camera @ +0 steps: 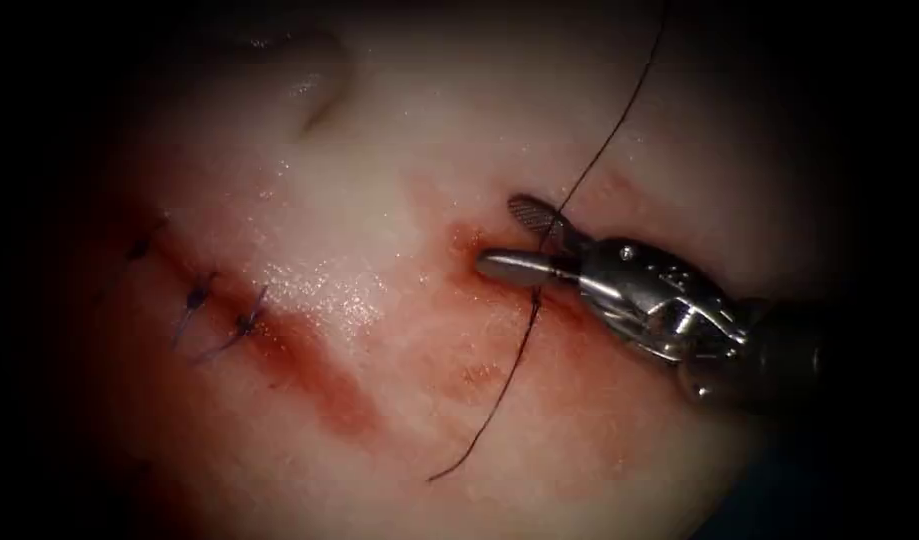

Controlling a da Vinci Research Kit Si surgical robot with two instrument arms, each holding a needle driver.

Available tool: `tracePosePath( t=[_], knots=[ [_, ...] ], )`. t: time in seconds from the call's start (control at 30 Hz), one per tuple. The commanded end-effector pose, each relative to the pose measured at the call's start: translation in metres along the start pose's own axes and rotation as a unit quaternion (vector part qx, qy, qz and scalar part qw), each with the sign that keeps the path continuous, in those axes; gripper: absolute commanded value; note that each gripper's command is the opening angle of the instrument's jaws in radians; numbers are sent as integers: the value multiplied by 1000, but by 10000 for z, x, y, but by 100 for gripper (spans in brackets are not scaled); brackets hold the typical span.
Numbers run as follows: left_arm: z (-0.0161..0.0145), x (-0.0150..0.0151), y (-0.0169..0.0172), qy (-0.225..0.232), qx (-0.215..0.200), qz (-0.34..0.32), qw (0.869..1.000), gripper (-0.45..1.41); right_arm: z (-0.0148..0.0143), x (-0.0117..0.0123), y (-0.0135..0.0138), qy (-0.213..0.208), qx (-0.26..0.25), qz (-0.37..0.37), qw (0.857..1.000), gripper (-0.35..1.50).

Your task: Wound Closure

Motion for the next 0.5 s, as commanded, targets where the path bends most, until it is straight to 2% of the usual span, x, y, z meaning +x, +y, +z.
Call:
tracePosePath(
  t=[0.03,0.5],
  knots=[
    [7,3,-3,1,0,1,1000,-45,11,-4,-4,0,3,0,1000,133],
    [2,12,3,4,2,1,1000,-45,27,-13,-8,-3,15,1,1000,124]
  ],
)
